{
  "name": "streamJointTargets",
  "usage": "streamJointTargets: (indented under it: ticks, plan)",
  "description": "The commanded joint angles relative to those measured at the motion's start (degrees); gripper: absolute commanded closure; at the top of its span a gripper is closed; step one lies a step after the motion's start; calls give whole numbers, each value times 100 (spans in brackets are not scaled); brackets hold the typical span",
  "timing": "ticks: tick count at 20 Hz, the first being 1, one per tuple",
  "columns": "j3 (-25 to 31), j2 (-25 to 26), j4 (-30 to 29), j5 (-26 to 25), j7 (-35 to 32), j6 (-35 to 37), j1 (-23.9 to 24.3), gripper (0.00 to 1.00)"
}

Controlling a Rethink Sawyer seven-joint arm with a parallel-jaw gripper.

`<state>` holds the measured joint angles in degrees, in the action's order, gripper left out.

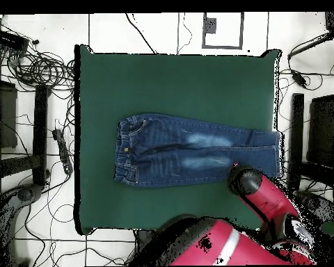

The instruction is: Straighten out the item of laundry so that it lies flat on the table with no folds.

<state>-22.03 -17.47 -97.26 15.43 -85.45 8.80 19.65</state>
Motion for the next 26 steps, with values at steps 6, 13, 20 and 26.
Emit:
streamJointTargets:
  ticks: [6,13,20,26]
  plan:
    - [-676,892,-630,575,-2028,2129,-1126,0]
    - [-643,887,-741,444,-1969,1927,-1021,0]
    - [-621,817,-652,180,-1780,404,-951,0]
    - [-1396,68,-202,-356,-1376,-101,-1302,0]
